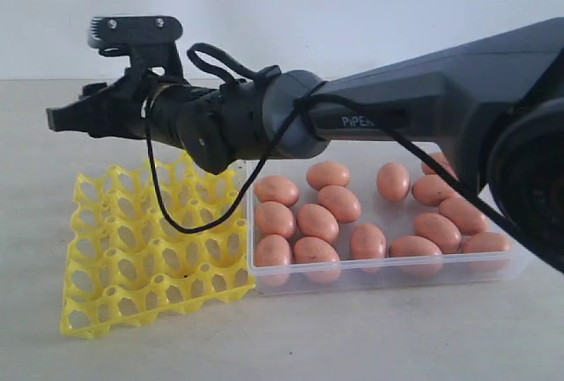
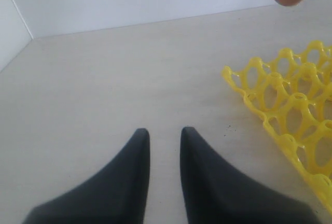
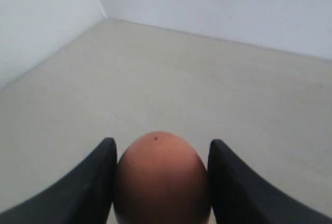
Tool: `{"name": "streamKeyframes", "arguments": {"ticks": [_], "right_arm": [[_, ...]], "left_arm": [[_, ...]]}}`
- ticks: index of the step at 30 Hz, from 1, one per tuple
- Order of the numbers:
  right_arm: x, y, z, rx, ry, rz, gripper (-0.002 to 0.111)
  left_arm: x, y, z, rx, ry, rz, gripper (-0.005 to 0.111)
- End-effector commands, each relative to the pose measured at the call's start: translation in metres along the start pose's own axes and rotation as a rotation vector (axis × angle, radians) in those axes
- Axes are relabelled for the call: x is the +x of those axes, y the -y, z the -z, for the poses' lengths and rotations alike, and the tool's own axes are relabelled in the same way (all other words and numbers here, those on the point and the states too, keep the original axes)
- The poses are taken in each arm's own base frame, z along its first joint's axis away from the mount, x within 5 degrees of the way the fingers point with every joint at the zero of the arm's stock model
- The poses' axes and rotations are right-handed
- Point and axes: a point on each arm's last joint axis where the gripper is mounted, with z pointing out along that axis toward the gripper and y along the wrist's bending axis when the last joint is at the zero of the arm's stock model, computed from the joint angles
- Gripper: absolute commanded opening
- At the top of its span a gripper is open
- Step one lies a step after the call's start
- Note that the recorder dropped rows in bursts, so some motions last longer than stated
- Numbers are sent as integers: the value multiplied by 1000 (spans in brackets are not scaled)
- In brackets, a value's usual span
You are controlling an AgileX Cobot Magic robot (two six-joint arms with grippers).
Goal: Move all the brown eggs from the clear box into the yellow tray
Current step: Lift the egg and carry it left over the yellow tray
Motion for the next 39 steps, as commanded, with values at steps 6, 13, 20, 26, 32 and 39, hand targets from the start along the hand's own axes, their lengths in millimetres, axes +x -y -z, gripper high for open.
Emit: {"name": "streamKeyframes", "arguments": {"ticks": [6, 13, 20, 26, 32, 39], "right_arm": [[28, -9, -23, -205, 54, 61, 0], [55, -6, -30, -237, -40, 112, 0], [65, -3, -33, -234, -63, 135, 0], [76, 0, -36, -235, -75, 187, 0], [80, 3, -40, -235, -67, 269, 0], [67, 0, -48, -234, -14, 321, 0]], "left_arm": [[0, 0, 0, 0, 5, 4, 22], [0, 0, 0, 0, 5, 4, 22], [0, 0, 0, 0, 5, 4, 22], [0, 0, 0, 0, 5, 4, 22], [0, 0, 0, 0, 5, 4, 22], [0, 0, 0, 0, 5, 4, 22]]}}
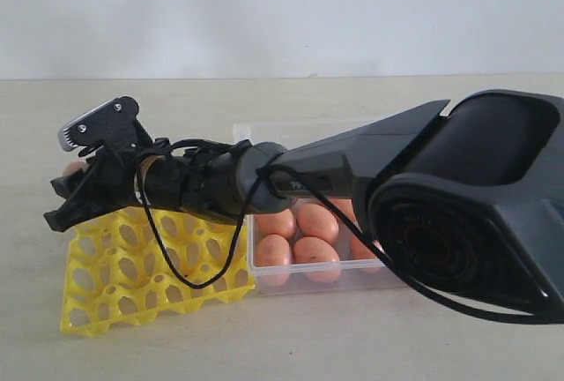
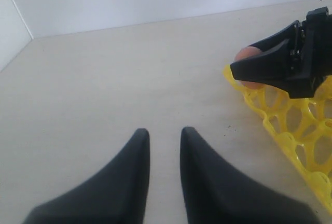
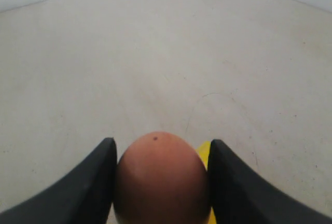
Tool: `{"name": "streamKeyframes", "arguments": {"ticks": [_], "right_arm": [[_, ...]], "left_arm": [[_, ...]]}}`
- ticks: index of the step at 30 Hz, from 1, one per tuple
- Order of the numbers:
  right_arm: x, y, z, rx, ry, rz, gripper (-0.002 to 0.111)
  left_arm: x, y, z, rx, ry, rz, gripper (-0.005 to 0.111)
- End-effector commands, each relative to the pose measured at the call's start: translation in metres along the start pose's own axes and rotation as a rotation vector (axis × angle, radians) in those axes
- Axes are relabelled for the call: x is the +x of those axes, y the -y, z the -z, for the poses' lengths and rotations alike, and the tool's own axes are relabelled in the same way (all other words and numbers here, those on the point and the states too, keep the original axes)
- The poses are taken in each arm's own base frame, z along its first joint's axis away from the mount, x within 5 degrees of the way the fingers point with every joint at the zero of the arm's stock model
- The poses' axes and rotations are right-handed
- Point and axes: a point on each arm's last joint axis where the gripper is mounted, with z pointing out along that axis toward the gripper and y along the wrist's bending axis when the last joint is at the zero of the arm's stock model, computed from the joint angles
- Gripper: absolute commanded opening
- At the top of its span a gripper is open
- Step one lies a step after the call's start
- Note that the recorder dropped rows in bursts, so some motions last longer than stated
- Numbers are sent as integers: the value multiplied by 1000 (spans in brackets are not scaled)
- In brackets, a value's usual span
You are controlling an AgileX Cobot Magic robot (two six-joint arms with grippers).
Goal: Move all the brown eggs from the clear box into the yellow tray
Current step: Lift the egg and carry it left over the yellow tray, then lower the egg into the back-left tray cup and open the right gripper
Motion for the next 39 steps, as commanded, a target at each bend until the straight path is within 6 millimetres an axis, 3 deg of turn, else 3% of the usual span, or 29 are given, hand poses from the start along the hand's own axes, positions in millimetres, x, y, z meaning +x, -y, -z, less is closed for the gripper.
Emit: {"name": "streamKeyframes", "arguments": {"ticks": [1, 13, 21, 26, 32, 35, 39], "right_arm": [[-14, 3, -2, 13, 31, 86, 0], [-5, 7, -4, 55, -36, 58, 2], [-4, 8, -4, 65, -51, 57, 51], [-6, 8, -3, 67, -45, 51, 62], [-31, 6, 5, 76, -12, 69, 62], [-56, 7, 16, 118, -21, 82, 62], [-95, 12, 46, 274, -135, 75, 58]], "left_arm": [[0, 0, 0, 0, 5, 4, 22], [0, 0, 0, 0, 5, 4, 22], [0, 0, 0, 0, 5, 4, 22], [0, 0, 0, 0, 5, 4, 22], [0, 0, 0, 0, 5, 4, 22], [0, 0, 0, 0, 5, 4, 22], [0, 0, 0, 0, 5, 4, 22]]}}
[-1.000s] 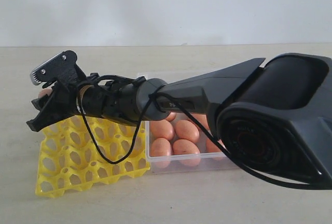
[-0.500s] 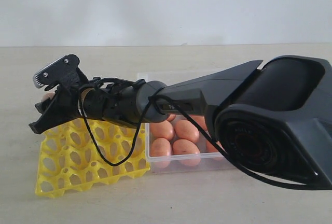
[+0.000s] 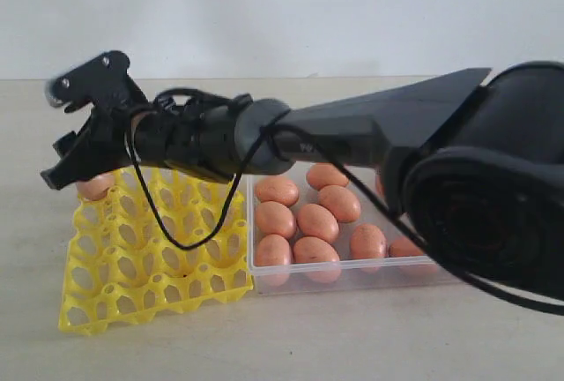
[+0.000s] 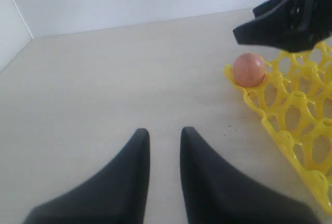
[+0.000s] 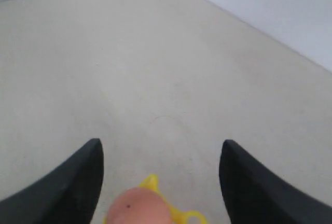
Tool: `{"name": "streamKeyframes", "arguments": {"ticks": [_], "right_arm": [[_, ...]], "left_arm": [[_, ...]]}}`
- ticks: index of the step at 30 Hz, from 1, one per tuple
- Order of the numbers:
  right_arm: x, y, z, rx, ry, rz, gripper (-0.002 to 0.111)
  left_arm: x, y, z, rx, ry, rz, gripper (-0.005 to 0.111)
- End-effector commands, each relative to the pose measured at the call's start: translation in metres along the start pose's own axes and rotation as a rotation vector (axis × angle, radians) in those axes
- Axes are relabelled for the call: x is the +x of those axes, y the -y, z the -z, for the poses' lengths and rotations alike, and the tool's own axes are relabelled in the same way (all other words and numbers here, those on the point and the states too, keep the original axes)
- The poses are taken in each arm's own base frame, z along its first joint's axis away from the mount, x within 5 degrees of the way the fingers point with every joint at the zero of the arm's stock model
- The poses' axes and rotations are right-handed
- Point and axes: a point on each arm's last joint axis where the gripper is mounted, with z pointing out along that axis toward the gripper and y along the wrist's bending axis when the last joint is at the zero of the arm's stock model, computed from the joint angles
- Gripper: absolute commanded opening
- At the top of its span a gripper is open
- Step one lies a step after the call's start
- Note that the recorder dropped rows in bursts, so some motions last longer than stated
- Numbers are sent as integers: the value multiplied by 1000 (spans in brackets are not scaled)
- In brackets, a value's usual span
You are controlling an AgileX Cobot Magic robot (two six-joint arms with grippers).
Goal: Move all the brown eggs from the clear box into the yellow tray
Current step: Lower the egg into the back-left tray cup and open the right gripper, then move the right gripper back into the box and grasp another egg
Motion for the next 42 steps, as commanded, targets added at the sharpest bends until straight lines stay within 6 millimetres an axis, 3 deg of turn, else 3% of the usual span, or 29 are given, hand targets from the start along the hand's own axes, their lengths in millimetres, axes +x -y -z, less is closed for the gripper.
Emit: {"name": "streamKeyframes", "arguments": {"ticks": [1, 4, 6, 10, 14, 17, 20, 23, 26, 29, 32, 42], "right_arm": [[-50, 15, 43, 191, -139, 2, 52], [-67, 28, 81, 373, -352, 5, 22], [-65, 36, 106, 482, -553, 27, 0], [-48, 31, 141, 443, -994, 92, 0], [-42, 11, 141, 161, -1044, 102, 0], [-44, 13, 143, 194, -1032, 48, 0], [-42, 35, 146, 318, -1019, -135, 5], [-27, 74, 155, 367, -1044, -334, 21], [-11, 101, 165, 268, -1059, -600, 43], [-1, 120, 173, 194, -1042, -765, 56], [6, 132, 179, 235, -1057, -782, 57], [34, 138, 186, 352, -1171, -707, 57]], "left_arm": [[0, 0, 0, 0, 5, 4, 22], [0, 0, 0, 0, 5, 4, 22], [0, 0, 0, 0, 5, 4, 22], [0, 0, 0, 0, 5, 4, 22], [0, 0, 0, 0, 5, 4, 22], [0, 0, 0, 0, 5, 4, 22], [0, 0, 0, 0, 5, 4, 22], [0, 0, 0, 0, 5, 4, 22], [0, 0, 0, 0, 5, 4, 22], [0, 0, 0, 0, 5, 4, 22], [0, 0, 0, 0, 5, 4, 22], [0, 0, 0, 0, 5, 4, 22]]}}
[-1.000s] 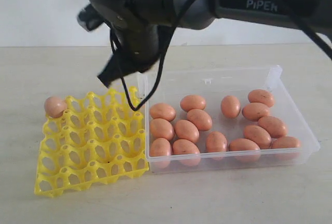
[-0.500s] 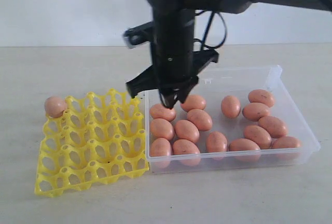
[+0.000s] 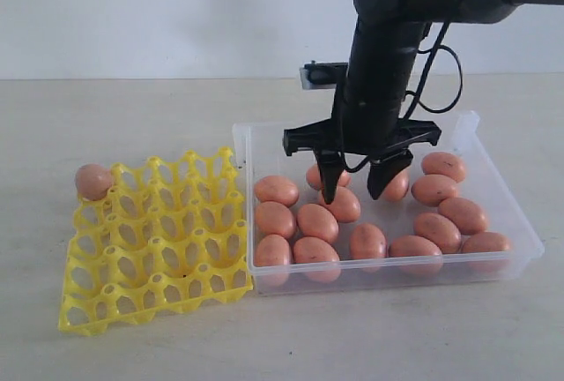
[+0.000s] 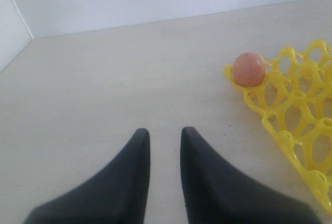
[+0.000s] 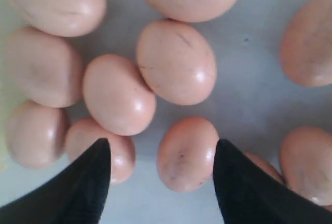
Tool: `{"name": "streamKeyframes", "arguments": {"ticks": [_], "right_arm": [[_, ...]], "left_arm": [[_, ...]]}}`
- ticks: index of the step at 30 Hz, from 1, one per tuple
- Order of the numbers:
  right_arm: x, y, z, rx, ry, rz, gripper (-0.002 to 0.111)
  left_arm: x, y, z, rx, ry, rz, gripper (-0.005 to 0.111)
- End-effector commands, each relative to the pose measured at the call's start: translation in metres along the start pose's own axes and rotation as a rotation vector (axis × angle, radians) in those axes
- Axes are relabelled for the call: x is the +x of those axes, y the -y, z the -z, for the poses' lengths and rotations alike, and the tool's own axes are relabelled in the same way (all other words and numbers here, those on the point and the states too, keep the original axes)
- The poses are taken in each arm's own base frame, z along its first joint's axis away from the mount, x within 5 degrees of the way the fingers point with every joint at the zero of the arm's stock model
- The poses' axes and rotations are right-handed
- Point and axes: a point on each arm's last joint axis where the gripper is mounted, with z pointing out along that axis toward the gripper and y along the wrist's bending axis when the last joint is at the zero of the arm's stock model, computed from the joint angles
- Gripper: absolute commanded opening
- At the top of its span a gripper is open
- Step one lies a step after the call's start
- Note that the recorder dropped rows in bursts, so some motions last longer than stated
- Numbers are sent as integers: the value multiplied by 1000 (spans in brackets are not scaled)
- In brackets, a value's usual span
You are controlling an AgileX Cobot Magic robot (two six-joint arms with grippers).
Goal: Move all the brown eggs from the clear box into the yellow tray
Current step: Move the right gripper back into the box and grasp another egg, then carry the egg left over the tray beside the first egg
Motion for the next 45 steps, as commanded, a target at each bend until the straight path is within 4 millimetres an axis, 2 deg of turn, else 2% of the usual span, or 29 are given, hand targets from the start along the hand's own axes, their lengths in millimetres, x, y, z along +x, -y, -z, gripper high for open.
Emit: {"name": "streamKeyframes", "arguments": {"ticks": [1, 11, 19, 21, 25, 27, 31, 36, 39, 41, 43, 45], "right_arm": [[7, 7, -9, 33, -41, -19, 57], [30, 12, -40, 20, -172, -105, 57], [22, 14, -60, 13, -107, -129, 54], [19, 14, -63, 11, -89, -152, 43], [18, 14, -64, 7, -75, -158, 1], [18, 14, -63, 6, -75, -158, 0], [19, 12, -48, 6, -31, -145, 0], [21, -1, -1, 59, 196, -111, 0], [33, -25, 31, 54, 406, -16, 0], [45, -52, 46, 10, 597, 131, 0], [55, -74, 53, -43, 783, 288, 0], [61, -96, 52, -164, 946, 399, 0]], "left_arm": [[0, 0, 0, 0, 5, 4, 22], [0, 0, 0, 0, 5, 4, 22], [0, 0, 0, 0, 5, 4, 22], [0, 0, 0, 0, 5, 4, 22], [0, 0, 0, 0, 5, 4, 22], [0, 0, 0, 0, 5, 4, 22], [0, 0, 0, 0, 5, 4, 22], [0, 0, 0, 0, 5, 4, 22], [0, 0, 0, 0, 5, 4, 22], [0, 0, 0, 0, 5, 4, 22], [0, 0, 0, 0, 5, 4, 22], [0, 0, 0, 0, 5, 4, 22]]}}
